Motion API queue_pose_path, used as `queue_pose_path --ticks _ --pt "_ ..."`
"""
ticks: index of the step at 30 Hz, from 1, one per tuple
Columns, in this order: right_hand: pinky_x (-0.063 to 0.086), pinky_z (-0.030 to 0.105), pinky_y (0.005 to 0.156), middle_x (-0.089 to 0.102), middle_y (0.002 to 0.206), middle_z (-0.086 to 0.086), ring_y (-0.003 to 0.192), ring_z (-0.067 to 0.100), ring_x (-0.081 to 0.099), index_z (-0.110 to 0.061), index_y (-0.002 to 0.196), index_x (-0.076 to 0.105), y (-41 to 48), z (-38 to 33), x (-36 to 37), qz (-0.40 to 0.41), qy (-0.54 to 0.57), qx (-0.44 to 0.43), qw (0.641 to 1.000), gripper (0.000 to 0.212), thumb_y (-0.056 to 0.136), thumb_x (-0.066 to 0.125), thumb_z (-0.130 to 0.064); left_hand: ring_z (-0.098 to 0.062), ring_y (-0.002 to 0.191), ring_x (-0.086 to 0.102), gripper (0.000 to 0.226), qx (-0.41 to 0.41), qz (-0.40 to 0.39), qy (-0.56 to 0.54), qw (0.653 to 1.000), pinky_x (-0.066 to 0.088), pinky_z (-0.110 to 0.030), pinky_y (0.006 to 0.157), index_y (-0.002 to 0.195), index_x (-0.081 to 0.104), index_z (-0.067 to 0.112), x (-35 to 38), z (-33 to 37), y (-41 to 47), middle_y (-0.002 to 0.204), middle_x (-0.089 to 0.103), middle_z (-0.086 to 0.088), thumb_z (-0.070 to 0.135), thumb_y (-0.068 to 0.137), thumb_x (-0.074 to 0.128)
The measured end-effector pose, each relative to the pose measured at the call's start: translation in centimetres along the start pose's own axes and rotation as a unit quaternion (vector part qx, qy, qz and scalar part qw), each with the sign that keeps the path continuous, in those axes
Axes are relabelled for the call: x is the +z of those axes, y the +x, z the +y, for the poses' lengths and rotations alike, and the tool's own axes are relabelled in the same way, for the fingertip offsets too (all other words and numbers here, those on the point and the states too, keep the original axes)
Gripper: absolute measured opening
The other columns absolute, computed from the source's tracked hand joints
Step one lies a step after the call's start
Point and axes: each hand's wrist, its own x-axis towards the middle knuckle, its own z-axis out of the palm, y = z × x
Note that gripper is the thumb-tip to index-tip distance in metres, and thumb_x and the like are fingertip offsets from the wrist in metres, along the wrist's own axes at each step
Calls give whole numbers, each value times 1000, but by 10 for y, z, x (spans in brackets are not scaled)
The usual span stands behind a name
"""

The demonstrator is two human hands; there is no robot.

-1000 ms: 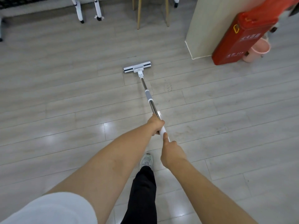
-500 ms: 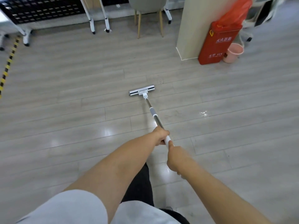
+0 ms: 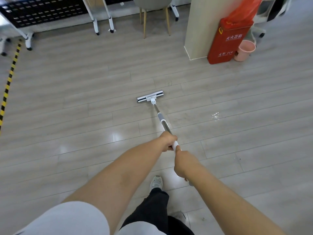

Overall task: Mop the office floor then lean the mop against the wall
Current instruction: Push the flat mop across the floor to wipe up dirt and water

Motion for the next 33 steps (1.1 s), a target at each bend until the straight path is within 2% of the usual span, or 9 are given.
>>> queue_pose_path --ticks 2,6,11,16,18,21,25,30,33 --pt "50 35 77 56 134 17 114 31 65 -12 162 -5 13 -13 -9 1 3 -2 1000 83 97 45 -1 -21 76 62 20 3 0 9 1000 55 -31 53 115 51 5 -13 12 12 102 60 -12 10 96 55" --pt "52 35 78 55 134 20 113 31 65 -5 161 -7 49 -48 -30 9 0 -13 1000 79 99 42 -2 -25 87 63 32 2 12 34 999 53 -30 51 127 51 3 -49 39 44 112 61 -13 12 97 57" --pt "50 35 77 52 136 20 115 31 62 -10 161 -8 94 -73 -52 12 25 -1 1000 82 99 45 -3 -27 89 64 29 9 14 48 999 53 -31 50 123 53 3 -76 70 87 109 61 -13 12 96 59" --pt "46 33 75 55 131 18 111 31 63 -11 162 -3 97 -58 -52 27 10 1 1000 79 98 44 -2 -29 93 66 32 4 9 26 1000 56 -34 54 125 53 3 -64 68 95 111 62 -14 11 95 60" --pt "45 31 73 57 123 15 105 30 61 -11 162 0 89 -45 -40 29 14 -4 999 77 98 43 -2 -29 94 66 32 3 4 14 1000 58 -35 57 125 52 5 -51 56 90 111 62 -13 12 95 60" --pt "43 31 74 57 129 16 113 29 61 -12 162 -1 76 -24 -15 29 4 0 1000 78 99 43 -4 -28 93 66 32 2 2 9 1000 60 -37 61 125 52 6 -29 32 77 109 62 -12 12 95 60" --pt "49 34 76 56 129 14 113 30 62 -16 163 -2 37 11 25 23 17 6 1000 80 98 42 -3 -27 88 67 28 6 1 23 1000 58 -34 55 121 51 6 7 -10 42 110 63 -14 11 94 59" --pt "50 35 73 59 120 13 109 31 66 -20 163 -4 -46 69 100 25 25 0 999 84 96 43 0 -26 84 66 26 6 -8 34 999 57 -33 54 119 52 4 71 -94 -27 99 62 -13 11 95 57" --pt "47 35 73 59 125 13 113 32 65 -19 163 1 -104 111 160 32 30 -19 999 80 96 41 0 -24 79 67 23 11 -12 28 999 58 -33 56 117 52 2 115 -159 -74 95 63 -13 9 95 57"
